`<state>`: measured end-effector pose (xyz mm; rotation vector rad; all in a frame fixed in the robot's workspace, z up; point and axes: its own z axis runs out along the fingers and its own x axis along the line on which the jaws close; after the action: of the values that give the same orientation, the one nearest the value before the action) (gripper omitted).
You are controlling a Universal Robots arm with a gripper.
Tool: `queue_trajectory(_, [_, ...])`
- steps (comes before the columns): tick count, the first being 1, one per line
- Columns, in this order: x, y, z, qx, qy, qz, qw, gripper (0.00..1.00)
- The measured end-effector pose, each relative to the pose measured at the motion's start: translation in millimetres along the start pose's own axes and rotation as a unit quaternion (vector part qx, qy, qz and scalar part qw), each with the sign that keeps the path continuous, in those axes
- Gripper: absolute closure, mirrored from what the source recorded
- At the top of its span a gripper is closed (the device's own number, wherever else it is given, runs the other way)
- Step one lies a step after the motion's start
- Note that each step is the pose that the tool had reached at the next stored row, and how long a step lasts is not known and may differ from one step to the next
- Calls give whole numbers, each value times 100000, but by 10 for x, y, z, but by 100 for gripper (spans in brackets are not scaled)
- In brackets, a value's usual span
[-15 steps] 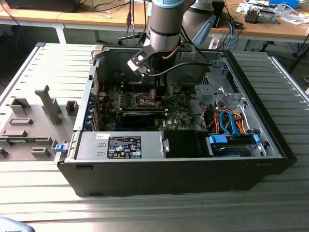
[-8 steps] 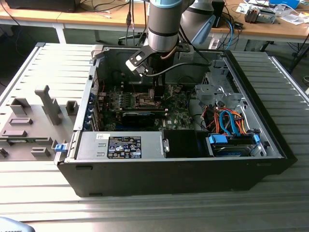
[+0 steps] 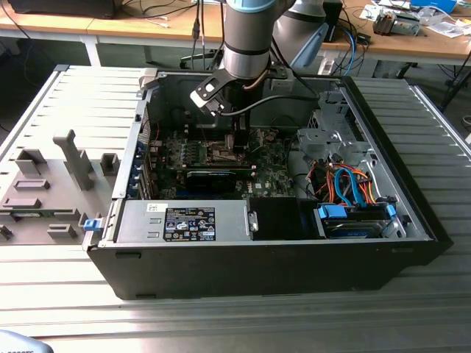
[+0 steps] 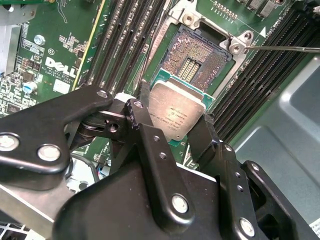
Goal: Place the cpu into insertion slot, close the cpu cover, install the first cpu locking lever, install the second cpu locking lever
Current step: 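Place the cpu into insertion slot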
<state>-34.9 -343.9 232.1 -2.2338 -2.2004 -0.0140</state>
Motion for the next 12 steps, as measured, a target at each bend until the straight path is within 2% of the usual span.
queue_trajectory(1, [1, -4, 22, 2, -1, 0, 100000, 45])
queue_trajectory(9, [4, -6, 24, -6, 8, 10, 100000, 45])
queue_trajectory(12, [28, -14, 24, 3, 0, 3, 100000, 45])
